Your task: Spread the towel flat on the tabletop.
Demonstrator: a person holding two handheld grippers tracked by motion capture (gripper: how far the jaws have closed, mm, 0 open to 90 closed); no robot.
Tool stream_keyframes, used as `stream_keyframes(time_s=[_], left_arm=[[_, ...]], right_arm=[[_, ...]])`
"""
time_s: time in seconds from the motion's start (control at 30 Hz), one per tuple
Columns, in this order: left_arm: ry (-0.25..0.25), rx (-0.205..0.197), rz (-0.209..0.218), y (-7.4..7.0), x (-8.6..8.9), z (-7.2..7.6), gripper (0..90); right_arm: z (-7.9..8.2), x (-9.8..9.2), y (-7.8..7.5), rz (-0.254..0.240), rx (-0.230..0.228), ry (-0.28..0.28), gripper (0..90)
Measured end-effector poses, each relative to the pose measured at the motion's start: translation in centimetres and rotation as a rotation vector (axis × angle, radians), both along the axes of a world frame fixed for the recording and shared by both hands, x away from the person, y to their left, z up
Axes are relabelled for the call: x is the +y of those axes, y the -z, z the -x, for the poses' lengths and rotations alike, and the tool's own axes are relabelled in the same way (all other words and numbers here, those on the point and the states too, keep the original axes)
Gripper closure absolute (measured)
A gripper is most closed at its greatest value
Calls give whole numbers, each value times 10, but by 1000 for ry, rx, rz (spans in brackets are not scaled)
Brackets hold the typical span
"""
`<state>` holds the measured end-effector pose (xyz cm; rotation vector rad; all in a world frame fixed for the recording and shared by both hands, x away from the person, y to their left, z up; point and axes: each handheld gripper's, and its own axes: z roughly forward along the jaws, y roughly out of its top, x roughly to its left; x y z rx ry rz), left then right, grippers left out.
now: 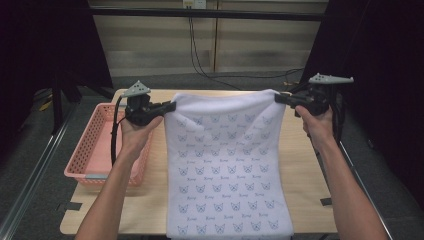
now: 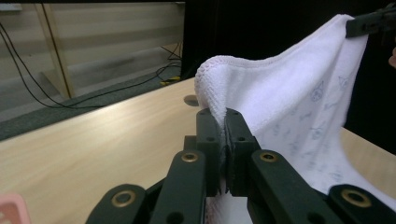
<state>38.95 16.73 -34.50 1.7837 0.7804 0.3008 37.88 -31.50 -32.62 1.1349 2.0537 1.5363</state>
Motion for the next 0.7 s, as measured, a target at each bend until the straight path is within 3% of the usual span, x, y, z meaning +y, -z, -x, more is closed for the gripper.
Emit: stream_keyframes(time_s=[0.07, 0.17, 0.27, 0.33, 0.47, 0.53, 0.6, 0.67, 0.7], left_arm=[[14, -6, -16, 5, 2, 15, 870], [24, 8, 5, 14, 6, 35, 870], [49, 22, -19, 22, 4, 57, 870], [74, 32, -23, 28, 6, 75, 870], [99, 98, -6, 49, 8, 106, 869], [86, 128, -57, 66, 7, 122, 869], [102, 169, -53, 82, 8, 136, 869], [100, 215, -97, 98, 10, 146, 869], [109, 240, -108, 107, 12, 149, 869]], right_arm=[[12, 0, 4, 20, 13, -22, 856], [40, -3, 10, 23, 9, -65, 857], [67, -3, 19, 36, -5, -99, 856], [87, -3, 28, 64, 17, -111, 856], [122, -5, 52, 87, 75, -139, 856], [134, -2, 66, 110, 108, -153, 856], [146, 2, 81, 119, 141, -162, 856], [156, 6, 98, 172, 190, -169, 856], [160, 7, 105, 171, 212, -176, 856]])
